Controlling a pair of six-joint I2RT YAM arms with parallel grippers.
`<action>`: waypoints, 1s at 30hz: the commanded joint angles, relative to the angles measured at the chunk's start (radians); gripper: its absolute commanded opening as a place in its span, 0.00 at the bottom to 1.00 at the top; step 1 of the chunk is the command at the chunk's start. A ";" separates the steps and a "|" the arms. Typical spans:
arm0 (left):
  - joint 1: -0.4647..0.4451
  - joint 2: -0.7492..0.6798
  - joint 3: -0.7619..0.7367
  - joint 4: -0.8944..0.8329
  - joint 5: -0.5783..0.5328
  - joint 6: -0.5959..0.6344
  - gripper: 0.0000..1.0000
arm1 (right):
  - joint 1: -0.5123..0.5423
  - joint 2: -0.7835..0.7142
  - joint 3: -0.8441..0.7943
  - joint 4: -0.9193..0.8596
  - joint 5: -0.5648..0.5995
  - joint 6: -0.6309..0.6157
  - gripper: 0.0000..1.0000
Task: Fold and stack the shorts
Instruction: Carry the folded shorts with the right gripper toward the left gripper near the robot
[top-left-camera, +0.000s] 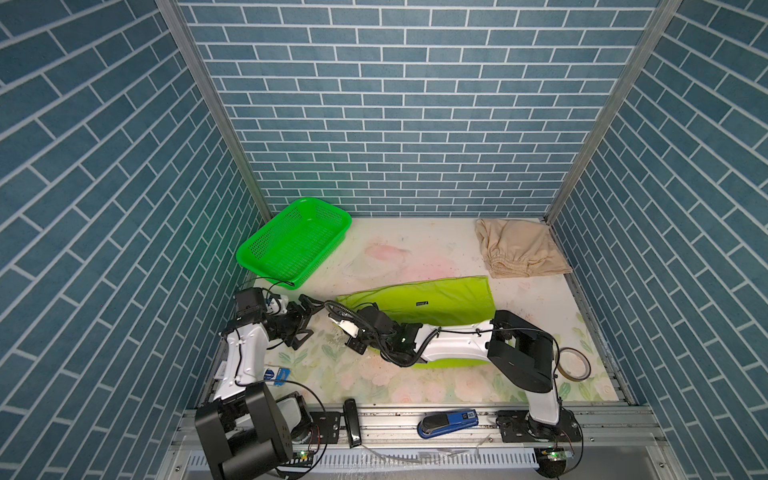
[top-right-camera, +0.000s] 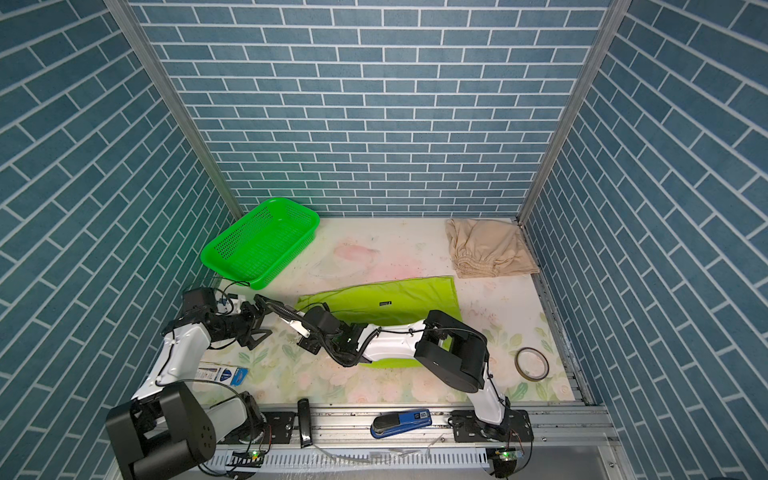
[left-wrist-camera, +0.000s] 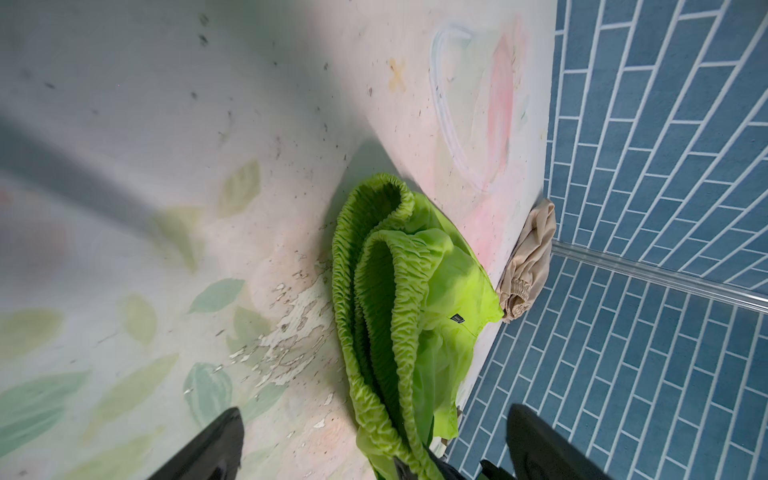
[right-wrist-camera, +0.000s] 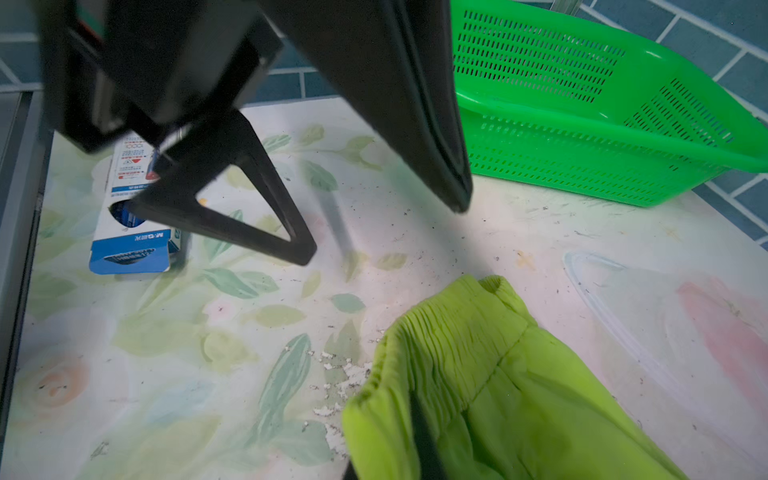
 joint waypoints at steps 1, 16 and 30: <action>-0.057 0.023 -0.009 0.159 0.002 -0.099 1.00 | 0.012 0.009 0.026 0.048 -0.010 -0.026 0.00; -0.194 0.094 -0.126 0.363 -0.050 -0.186 0.99 | 0.021 0.022 0.024 0.073 0.016 -0.048 0.00; -0.270 0.146 -0.090 0.435 -0.049 -0.192 0.07 | 0.026 0.028 0.051 0.037 0.011 -0.045 0.31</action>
